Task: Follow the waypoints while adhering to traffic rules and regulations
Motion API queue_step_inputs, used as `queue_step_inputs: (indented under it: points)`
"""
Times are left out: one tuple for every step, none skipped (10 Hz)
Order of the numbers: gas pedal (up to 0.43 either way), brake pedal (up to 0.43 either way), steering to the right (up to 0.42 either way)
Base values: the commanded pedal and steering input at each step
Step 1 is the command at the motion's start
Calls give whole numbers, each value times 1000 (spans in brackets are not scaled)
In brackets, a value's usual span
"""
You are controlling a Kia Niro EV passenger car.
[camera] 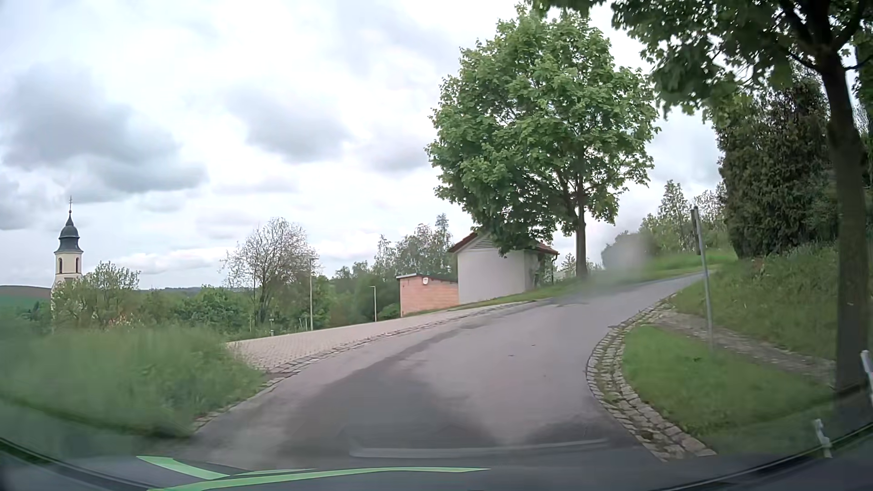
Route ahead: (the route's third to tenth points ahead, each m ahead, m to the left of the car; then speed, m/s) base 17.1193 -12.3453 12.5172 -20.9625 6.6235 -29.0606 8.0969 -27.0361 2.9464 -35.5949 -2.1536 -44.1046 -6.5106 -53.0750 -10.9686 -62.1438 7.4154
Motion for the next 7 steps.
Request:
queue_step_inputs:
  points:
    - [0, 0, 82]
    - [0, 0, 98]
    - [0, 0, 120]
    - [0, 0, 142]
    - [0, 0, 151]
    - [0, 0, 162]
    - [0, 0, 172]
